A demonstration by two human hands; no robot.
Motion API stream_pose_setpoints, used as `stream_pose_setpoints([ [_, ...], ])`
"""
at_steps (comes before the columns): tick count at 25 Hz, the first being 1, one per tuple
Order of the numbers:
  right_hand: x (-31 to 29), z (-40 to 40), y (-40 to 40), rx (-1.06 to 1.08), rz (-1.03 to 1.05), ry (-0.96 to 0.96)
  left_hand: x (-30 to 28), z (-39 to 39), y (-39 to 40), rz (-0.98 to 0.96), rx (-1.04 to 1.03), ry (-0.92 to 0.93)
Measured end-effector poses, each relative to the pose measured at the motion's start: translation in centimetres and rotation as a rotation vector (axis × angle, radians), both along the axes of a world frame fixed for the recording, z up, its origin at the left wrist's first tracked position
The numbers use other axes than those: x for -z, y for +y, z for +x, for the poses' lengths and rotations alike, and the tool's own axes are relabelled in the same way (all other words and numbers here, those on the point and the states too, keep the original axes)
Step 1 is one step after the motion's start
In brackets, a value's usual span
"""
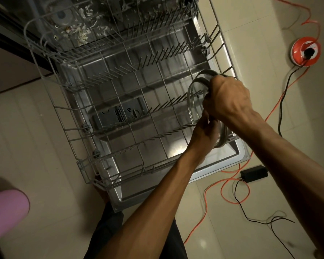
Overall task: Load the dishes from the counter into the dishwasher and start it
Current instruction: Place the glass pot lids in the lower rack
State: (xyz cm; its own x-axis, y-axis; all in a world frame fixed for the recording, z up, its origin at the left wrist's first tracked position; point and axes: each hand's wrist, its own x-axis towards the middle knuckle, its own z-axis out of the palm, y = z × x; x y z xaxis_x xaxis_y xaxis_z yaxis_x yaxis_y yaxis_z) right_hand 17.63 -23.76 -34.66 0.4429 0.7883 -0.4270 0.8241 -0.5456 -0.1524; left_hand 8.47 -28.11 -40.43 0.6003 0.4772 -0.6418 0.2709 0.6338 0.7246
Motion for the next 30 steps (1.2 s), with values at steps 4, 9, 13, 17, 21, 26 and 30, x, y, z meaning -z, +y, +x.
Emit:
stream_pose_setpoints([
  [4, 0.0, 0.3, 1.3, -0.030, -0.007, -0.016, -0.6, -0.2, 0.6, 0.000, -0.006, -0.003],
  [9, 0.5, -0.4, 2.0, -0.081, -0.023, -0.037, 0.2, -0.5, 1.0, 0.091, 0.004, 0.052],
  [13, 1.6, -0.9, 1.3, -0.098, -0.016, -0.050, 0.5, -0.4, 1.0, 0.024, -0.011, 0.104],
  [17, 3.1, -0.9, -0.2, -0.096, -0.006, -0.037, 1.1, -0.8, 0.6, -0.031, -0.015, 0.148],
  [21, 3.6, -0.7, -1.2, -0.003, 0.094, 0.099, 0.4, -0.7, 1.1, -0.087, -0.052, 0.161],
  [26, 1.9, -1.4, -6.7, 0.307, 0.267, 0.508, -0.2, -2.2, 2.0, -0.091, -0.036, 0.116],
  [30, 3.4, -3.5, -11.0, 0.370, 0.302, 0.531, -0.2, -2.6, 3.5, 0.009, -0.086, 0.092],
])
